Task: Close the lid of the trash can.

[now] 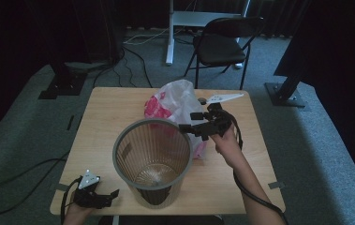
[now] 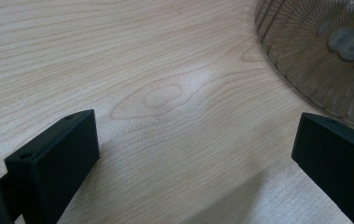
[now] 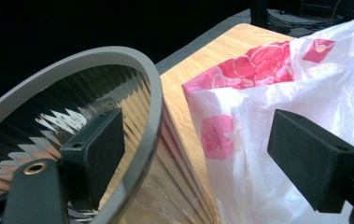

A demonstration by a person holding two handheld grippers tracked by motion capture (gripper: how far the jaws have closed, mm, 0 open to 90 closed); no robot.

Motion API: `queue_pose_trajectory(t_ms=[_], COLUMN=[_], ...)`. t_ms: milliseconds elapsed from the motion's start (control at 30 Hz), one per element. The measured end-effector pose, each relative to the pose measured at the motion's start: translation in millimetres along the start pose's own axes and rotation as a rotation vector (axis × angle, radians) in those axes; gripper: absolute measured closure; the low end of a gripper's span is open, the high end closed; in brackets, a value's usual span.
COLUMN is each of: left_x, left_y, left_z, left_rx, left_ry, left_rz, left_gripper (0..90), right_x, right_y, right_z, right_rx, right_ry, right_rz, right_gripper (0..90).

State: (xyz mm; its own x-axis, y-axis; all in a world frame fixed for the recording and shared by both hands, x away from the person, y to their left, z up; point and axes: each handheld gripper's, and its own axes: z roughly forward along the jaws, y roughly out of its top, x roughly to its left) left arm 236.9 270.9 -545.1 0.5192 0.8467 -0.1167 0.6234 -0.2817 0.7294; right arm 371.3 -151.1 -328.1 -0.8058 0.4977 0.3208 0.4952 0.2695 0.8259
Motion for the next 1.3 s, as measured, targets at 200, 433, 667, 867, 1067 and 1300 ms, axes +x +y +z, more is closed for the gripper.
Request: queue_pose_trajectory(t_ms=[200,433,667,867,1067,1300], left_x=[0.2,0.2,0.3,0.1,0.1,0.2], left_y=[-0.1,0.0,0.0,0.0,0.0,-0.1], left_z=[-0.2,-0.2,0.0,0.0,0.1,-0.1], left_rx=[0.0,0.001,0.0,0.0,0.001,0.002], left_ry=[-0.003,-0.004,-0.005,-0.004,-0.005,-0.006], left_rz=[-0.002,-0.001,-0.005,-0.004,-0.004,-0.003], left_gripper=[0.9,0.9,0.9,0.9,0.9,0.9], right_x=[-2.5,-7.5,-14.9,-21.6,-26.2,-31.1], right_y=[-7.1,-15.2,-27.3,-38.9,-51.1,-68.1], right_z=[-6.9,-18.3,-27.8,-32.2,-34.4,-34.0], right_rx=[-0.017,-0.045,-0.056,-0.055,-0.061,-0.061], right_ry=[-0.007,-0.027,-0.053,-0.068,-0.083,-0.109], right_rz=[0.014,0.033,0.057,0.079,0.095,0.109], right_gripper=[18.1,18.1,18.1,18.1,18.1,18.1])
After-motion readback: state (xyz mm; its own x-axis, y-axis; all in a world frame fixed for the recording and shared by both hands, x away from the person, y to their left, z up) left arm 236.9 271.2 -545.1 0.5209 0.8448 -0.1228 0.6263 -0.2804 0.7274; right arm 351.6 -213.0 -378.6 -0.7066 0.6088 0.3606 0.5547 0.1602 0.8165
